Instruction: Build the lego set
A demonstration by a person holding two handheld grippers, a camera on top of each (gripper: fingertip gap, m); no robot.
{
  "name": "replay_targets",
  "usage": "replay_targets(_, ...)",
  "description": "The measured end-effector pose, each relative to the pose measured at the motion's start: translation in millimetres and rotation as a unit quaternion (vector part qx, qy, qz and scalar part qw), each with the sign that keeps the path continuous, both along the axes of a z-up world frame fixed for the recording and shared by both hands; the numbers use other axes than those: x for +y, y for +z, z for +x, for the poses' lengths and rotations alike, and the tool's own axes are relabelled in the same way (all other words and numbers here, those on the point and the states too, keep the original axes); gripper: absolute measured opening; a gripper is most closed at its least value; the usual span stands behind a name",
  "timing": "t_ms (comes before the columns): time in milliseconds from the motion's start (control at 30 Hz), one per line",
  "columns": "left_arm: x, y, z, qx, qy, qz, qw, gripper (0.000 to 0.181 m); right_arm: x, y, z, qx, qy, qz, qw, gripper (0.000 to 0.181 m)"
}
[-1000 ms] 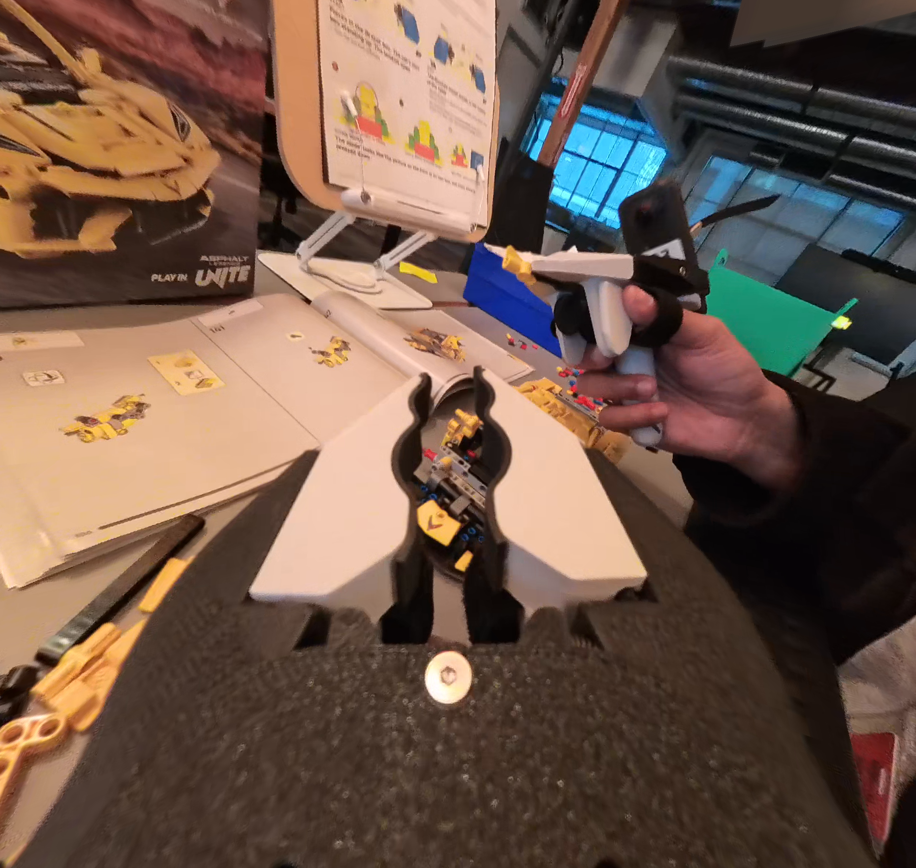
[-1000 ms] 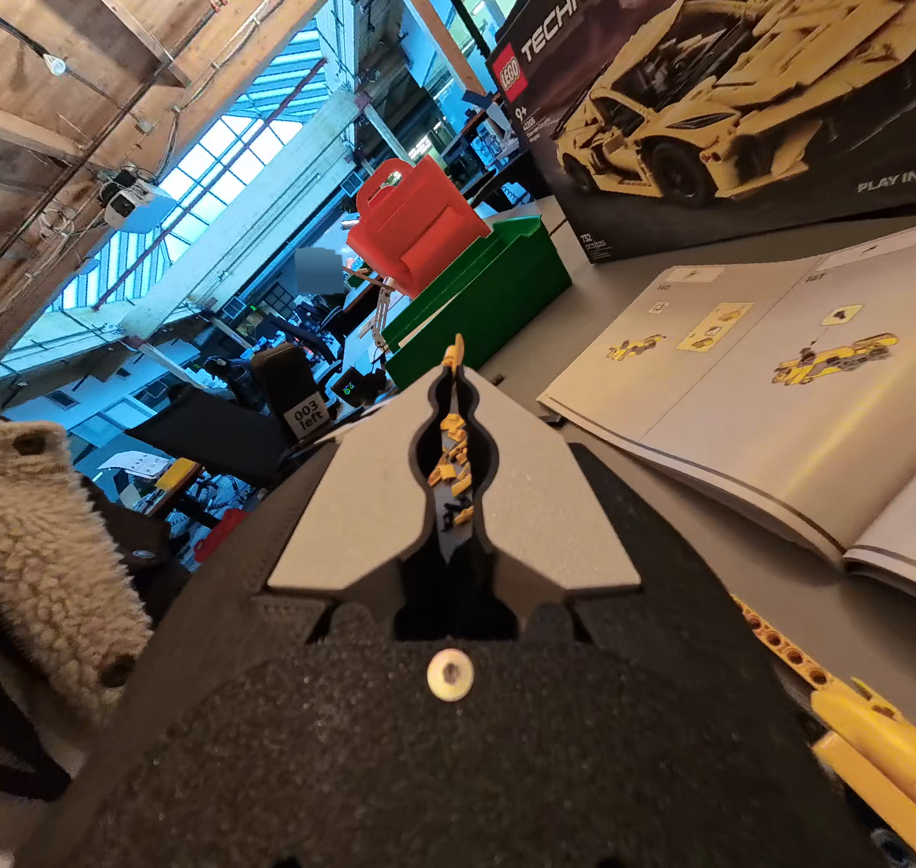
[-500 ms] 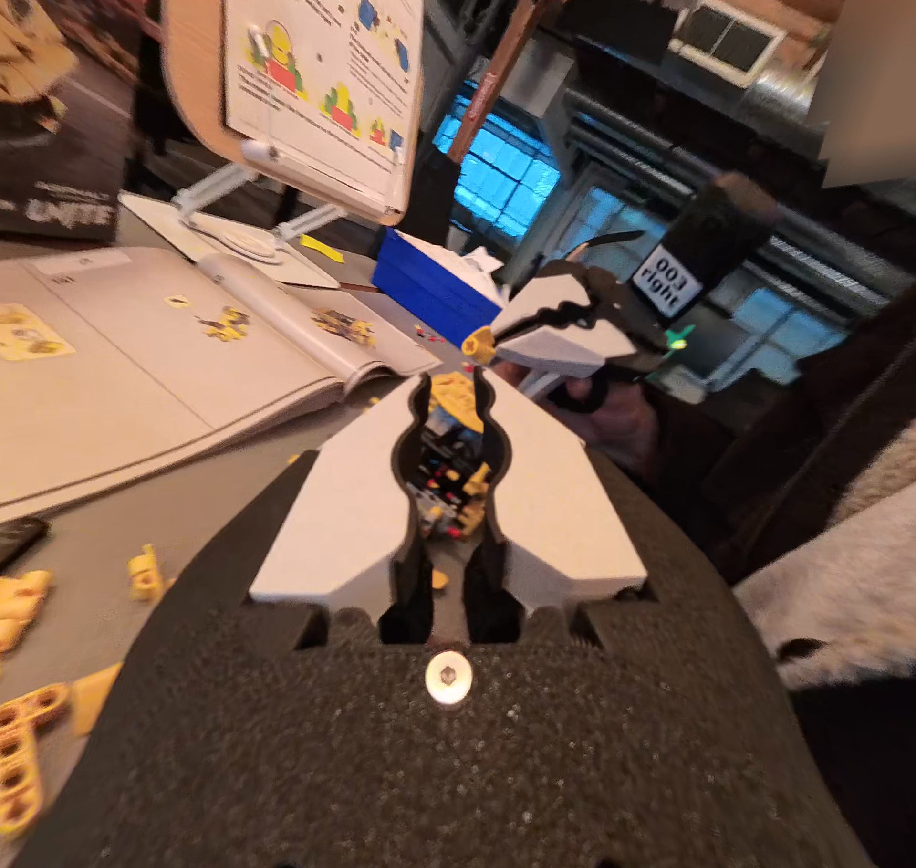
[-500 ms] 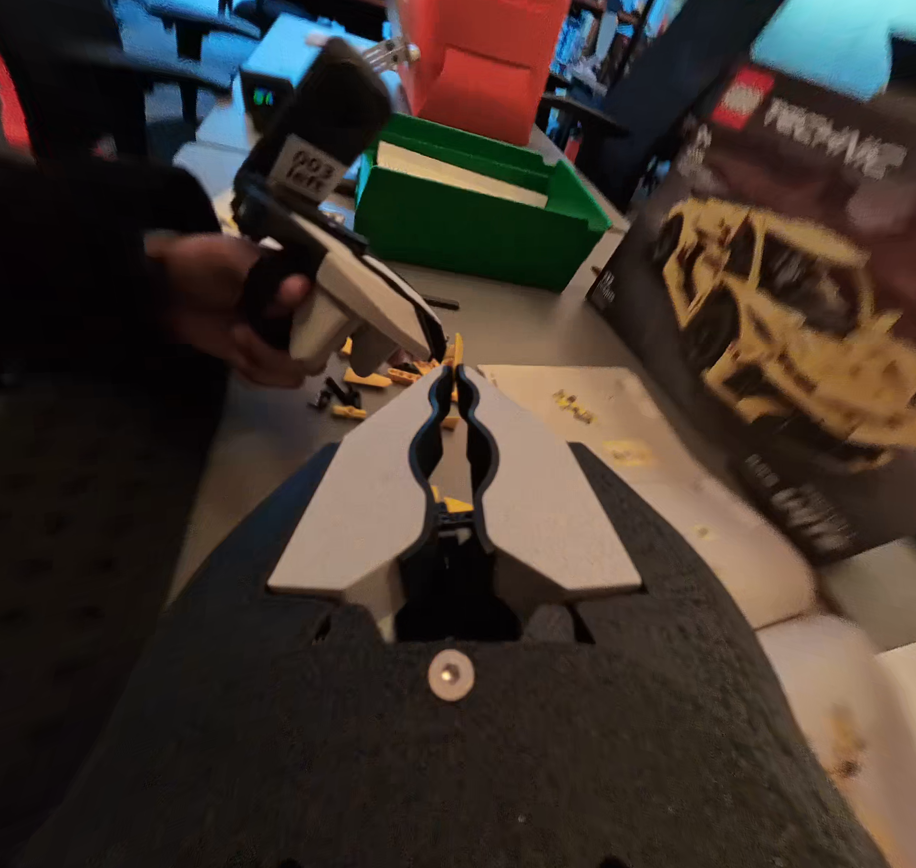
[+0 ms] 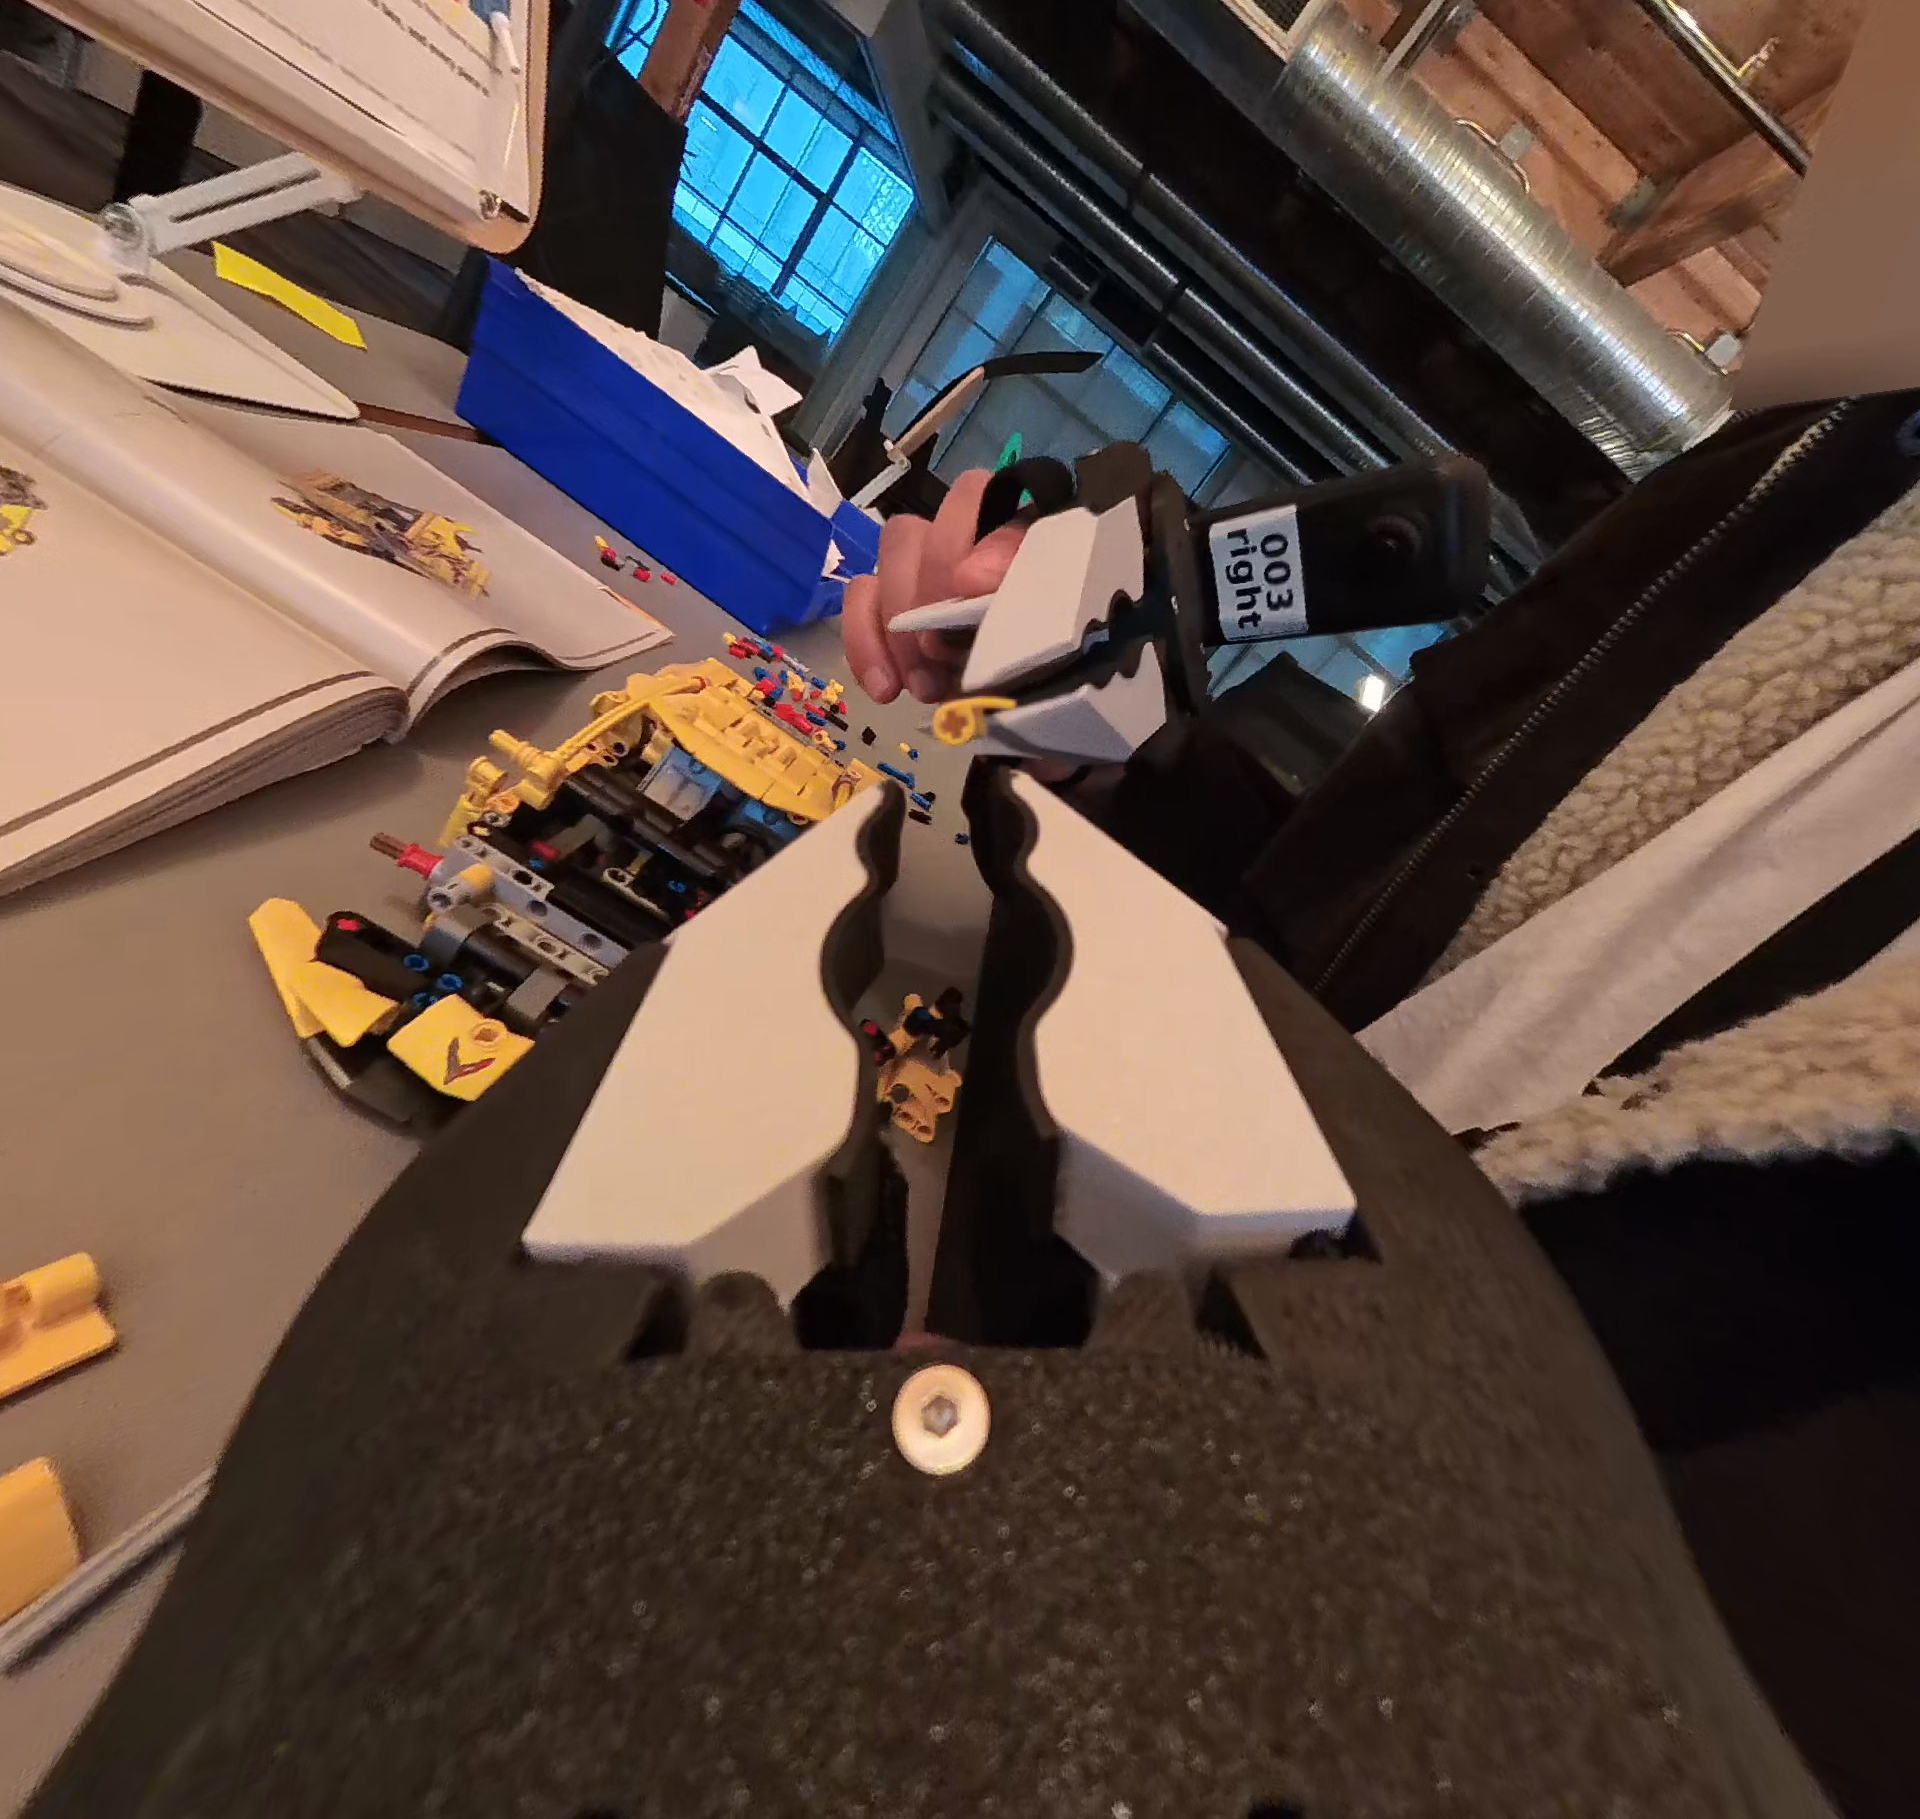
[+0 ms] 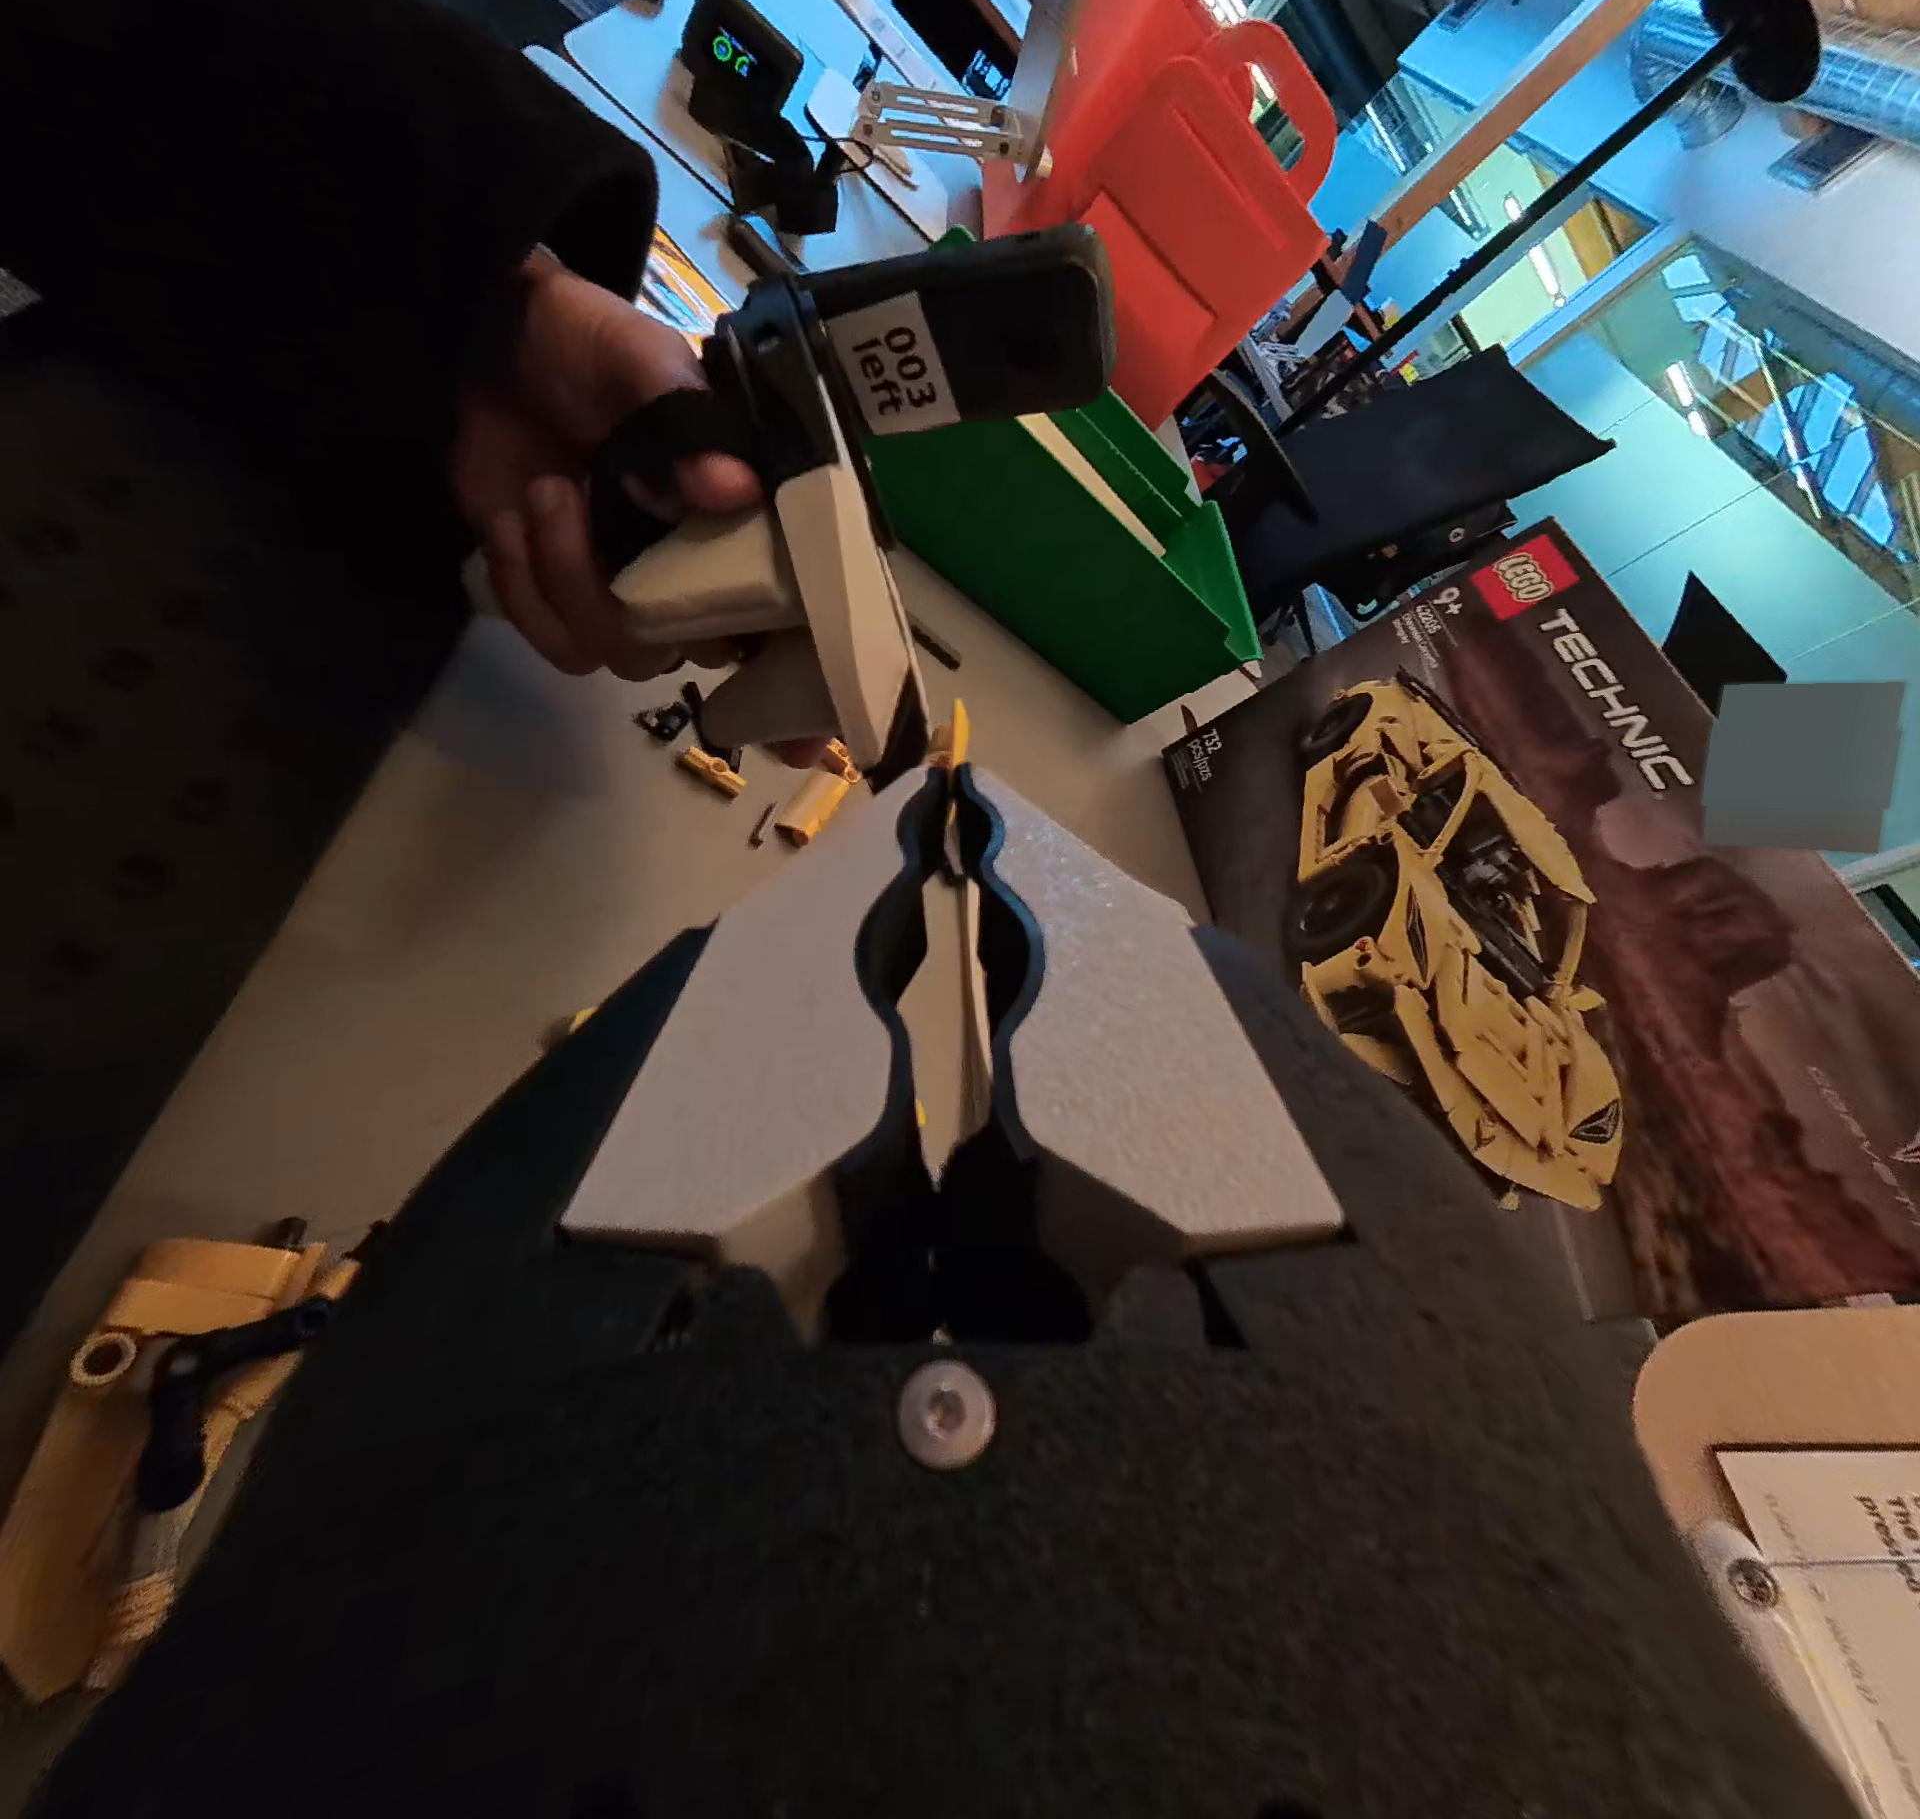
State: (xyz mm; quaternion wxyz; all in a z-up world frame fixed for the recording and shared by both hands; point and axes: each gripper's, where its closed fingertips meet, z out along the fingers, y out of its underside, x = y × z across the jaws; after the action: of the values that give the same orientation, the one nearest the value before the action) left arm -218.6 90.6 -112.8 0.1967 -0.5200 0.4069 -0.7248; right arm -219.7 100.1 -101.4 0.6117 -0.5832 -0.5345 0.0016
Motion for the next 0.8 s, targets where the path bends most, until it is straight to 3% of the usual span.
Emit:
replay_targets(233, 8, -11, -3, 0.035, 0.023, 0.002, 0.999, 0.017, -6, -11, -2, -0.019, -0.002, -0.028, 0.999, 0.000)
replay_targets(367, 22, -41, -27, 0.144, 0.061, 0.058, 0.986, 0.019, -22, -51, -9, -0.071, 0.019, -0.124, 0.990, 0.000)
replay_targets(500, 52, -41, -94, 0.207, 0.146, 0.126, 0.959, 0.023, -35, -101, -12, -0.111, -0.006, -0.266, 0.958, 0.001)
replay_targets(667, 99, -31, -210, 0.267, 0.291, 0.129, 0.910, 0.024, -45, -123, -23, -0.121, 0.007, -0.316, 0.941, 0.001)
replay_targets(800, 110, -41, -270, 0.300, 0.350, 0.119, 0.879, 0.024, -52, -134, -26, -0.147, 0.013, -0.340, 0.929, 0.001)
